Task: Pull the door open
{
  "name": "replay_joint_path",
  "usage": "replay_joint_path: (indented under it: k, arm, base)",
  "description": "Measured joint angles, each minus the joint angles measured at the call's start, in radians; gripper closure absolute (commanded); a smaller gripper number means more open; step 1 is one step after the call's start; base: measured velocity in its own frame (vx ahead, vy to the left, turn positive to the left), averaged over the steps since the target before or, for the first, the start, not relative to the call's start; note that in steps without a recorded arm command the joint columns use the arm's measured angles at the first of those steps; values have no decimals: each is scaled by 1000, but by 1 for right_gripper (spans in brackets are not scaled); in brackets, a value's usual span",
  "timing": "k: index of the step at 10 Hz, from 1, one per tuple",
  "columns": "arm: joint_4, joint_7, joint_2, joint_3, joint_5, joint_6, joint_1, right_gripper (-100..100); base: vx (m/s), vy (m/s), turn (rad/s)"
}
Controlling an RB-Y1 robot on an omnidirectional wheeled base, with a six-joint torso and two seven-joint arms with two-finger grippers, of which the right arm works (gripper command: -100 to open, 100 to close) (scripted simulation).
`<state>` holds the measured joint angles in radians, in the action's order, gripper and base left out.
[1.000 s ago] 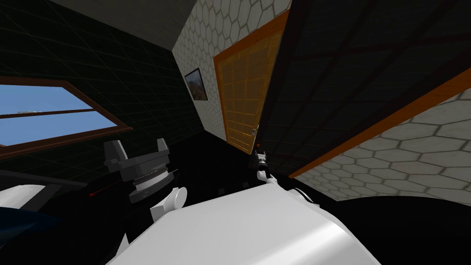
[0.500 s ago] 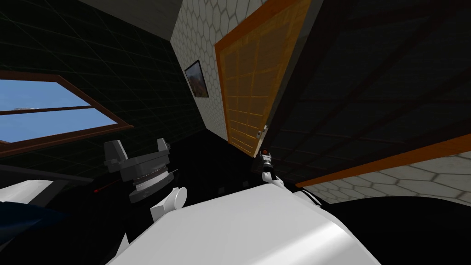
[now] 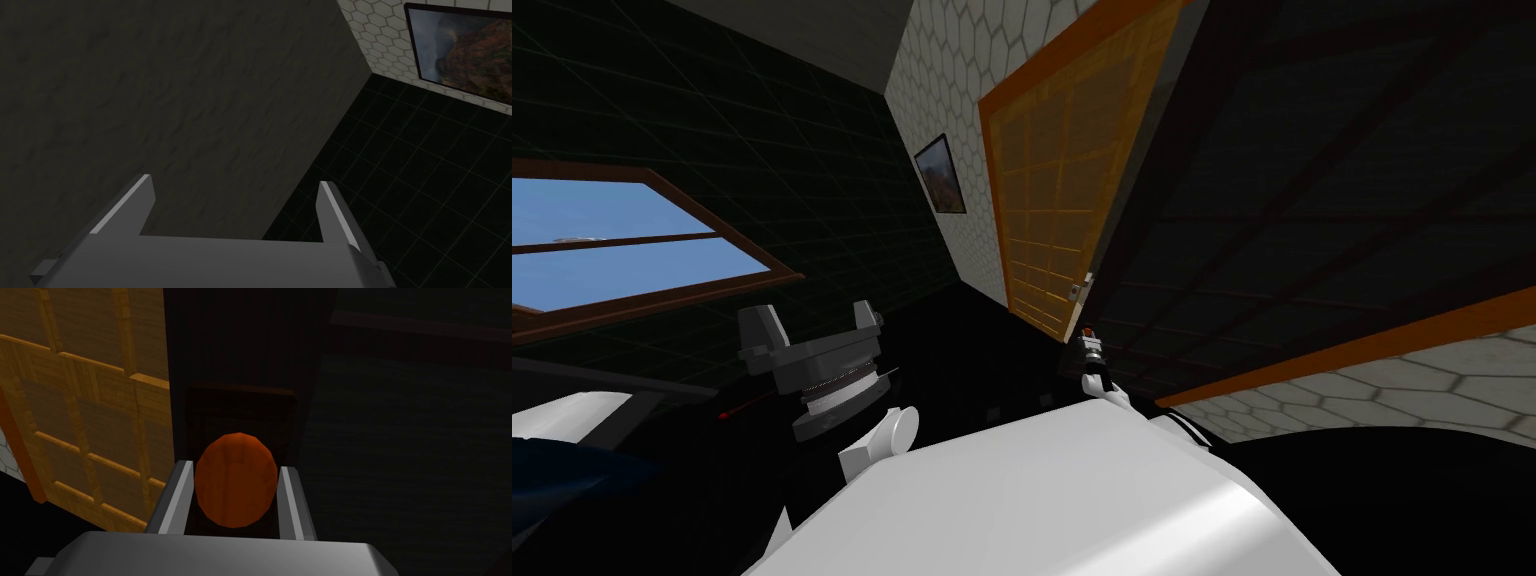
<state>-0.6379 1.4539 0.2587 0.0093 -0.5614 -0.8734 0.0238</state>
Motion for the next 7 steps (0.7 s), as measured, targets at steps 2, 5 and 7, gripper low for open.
replay_joint_path:
  k: [2, 5, 7]
  arm:
    - [0, 0, 0, 0, 0, 0, -1, 100]
    - [-15, 33, 23, 30, 16, 1, -6, 100]
    - [-11, 62, 31, 59, 32, -3, -11, 100]
  base:
    - [-81, -9, 51]
    - [-219, -24, 98]
    - [-253, -4, 103]
